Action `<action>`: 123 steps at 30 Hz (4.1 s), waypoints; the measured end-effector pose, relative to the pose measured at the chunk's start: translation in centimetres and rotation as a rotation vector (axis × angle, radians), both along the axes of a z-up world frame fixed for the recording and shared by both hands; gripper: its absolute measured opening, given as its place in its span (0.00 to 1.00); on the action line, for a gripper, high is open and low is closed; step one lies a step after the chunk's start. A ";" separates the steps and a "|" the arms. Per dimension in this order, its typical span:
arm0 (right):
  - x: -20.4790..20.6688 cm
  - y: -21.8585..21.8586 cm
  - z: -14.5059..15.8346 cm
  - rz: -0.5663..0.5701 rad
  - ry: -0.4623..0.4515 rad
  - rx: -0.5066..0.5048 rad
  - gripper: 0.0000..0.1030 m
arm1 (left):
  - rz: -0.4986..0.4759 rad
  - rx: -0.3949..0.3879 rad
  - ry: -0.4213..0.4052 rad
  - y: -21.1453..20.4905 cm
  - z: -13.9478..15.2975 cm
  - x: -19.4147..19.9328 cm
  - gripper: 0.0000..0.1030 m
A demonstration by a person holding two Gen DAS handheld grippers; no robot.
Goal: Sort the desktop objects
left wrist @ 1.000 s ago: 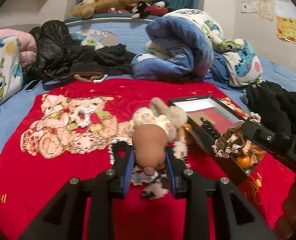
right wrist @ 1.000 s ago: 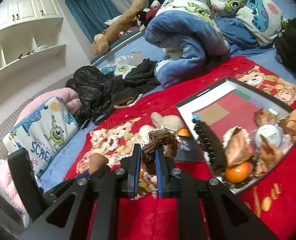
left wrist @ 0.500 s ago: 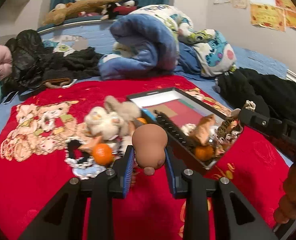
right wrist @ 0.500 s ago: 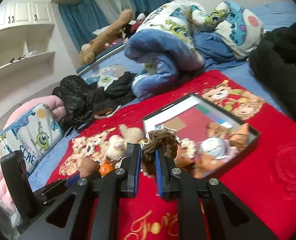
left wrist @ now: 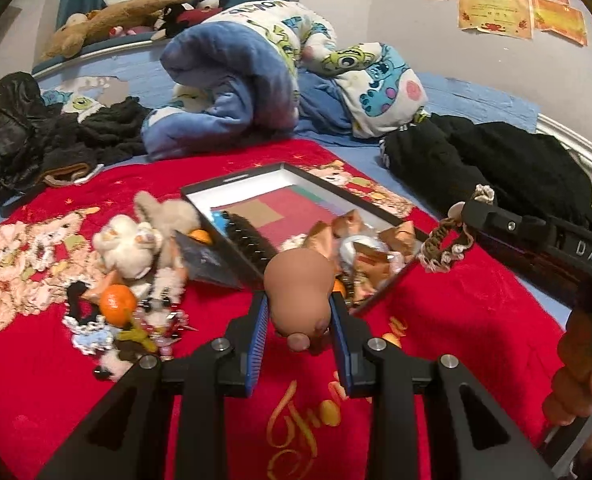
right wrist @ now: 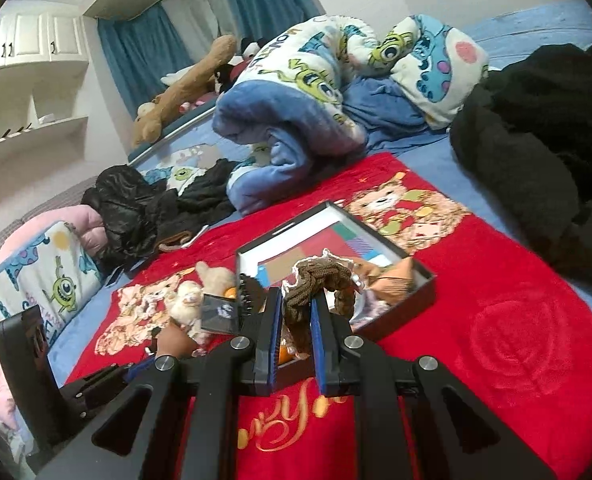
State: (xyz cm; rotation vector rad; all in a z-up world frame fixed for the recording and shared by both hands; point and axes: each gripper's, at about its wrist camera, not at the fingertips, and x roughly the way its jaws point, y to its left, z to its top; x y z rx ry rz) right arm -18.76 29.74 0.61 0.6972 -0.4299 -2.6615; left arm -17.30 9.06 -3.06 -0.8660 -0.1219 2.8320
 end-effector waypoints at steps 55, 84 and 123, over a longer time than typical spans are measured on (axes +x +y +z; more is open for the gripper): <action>-15.5 -2.1 -4.1 0.156 -0.021 -0.047 0.14 | 0.040 -0.108 0.063 1.4 -2.0 -17.3 0.30; -13.9 -1.7 -5.5 0.145 0.043 -0.032 0.38 | 0.068 -0.112 0.061 1.6 -2.8 -16.5 0.49; -13.4 0.1 -5.2 0.073 0.064 -0.095 1.00 | 0.142 -0.088 0.008 -0.2 -3.6 -17.1 1.00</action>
